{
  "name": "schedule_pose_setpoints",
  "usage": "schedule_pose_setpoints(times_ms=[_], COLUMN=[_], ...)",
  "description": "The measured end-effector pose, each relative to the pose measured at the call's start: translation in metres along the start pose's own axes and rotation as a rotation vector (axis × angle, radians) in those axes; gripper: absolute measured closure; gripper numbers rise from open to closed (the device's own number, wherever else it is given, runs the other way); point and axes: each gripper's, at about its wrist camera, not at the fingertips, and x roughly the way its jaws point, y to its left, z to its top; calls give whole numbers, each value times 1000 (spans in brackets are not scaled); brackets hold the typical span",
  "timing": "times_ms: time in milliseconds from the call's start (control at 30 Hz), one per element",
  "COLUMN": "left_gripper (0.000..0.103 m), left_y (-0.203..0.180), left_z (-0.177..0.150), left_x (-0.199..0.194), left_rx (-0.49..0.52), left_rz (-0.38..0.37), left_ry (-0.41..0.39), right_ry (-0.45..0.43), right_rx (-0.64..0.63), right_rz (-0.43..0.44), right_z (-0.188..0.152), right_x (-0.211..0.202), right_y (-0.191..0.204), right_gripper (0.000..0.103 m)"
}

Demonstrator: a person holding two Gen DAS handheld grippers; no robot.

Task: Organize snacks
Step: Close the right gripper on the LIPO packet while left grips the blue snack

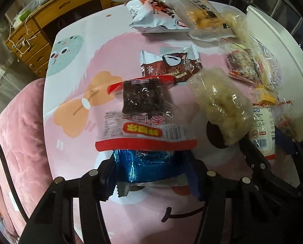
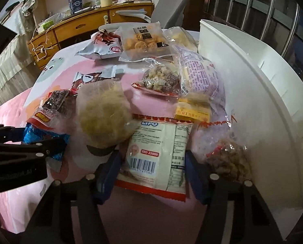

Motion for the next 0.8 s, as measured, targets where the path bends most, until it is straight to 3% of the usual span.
schedule_pose_setpoints(times_ms=[367, 800], left_gripper=[61, 61], left_y=[5, 25], left_z=[-10, -41], left_x=[-15, -64], left_rx=[41, 58], left_rz=[3, -31], left_ry=[-38, -76], right_ry=[43, 78], right_rx=[-18, -10], right_rz=[-10, -39], right_z=[0, -19], right_x=[-6, -35], right_y=[4, 9], right_gripper=[55, 56])
